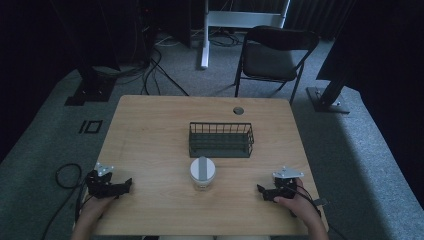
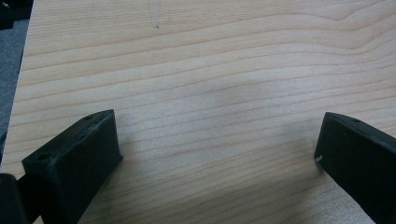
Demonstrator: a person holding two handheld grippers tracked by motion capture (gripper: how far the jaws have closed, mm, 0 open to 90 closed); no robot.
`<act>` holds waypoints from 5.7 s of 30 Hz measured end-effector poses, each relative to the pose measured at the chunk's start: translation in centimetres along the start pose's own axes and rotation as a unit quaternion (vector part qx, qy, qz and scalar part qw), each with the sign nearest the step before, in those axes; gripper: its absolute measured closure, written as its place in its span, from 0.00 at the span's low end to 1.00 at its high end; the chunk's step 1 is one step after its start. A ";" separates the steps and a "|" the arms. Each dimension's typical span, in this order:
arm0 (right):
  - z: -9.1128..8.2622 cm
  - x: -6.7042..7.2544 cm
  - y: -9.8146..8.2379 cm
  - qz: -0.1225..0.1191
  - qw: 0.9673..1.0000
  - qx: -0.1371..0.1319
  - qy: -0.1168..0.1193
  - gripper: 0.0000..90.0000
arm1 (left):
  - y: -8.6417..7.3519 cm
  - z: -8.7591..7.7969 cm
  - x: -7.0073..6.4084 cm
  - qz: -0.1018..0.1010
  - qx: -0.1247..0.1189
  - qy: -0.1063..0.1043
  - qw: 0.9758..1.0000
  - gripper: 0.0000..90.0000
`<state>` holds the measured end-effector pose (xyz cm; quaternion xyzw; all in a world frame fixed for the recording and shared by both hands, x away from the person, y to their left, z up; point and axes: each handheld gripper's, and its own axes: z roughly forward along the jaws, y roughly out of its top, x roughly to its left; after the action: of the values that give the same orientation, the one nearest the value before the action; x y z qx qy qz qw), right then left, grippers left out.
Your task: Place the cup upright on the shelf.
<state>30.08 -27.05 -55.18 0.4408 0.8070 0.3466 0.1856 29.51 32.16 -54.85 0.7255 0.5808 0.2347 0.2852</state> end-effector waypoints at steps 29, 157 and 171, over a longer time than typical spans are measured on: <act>0.0 -0.1 0.0 -0.003 1.000 0.000 0.003 0.12 | -0.1 -0.1 -0.1 0.001 0.001 0.000 1.000 0.00; 6.0 14.1 8.6 -0.093 0.968 -0.122 0.197 0.14 | -0.1 -0.1 -0.1 0.001 0.002 0.000 1.000 0.00; 6.6 14.5 8.9 -0.090 0.967 -0.136 0.194 0.18 | -0.1 -0.1 0.0 0.003 0.001 -0.002 1.000 0.00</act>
<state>31.42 -8.98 -53.21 0.2612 0.8093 0.5137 0.1137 29.41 32.17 -54.84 0.7280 0.5784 0.2336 0.2843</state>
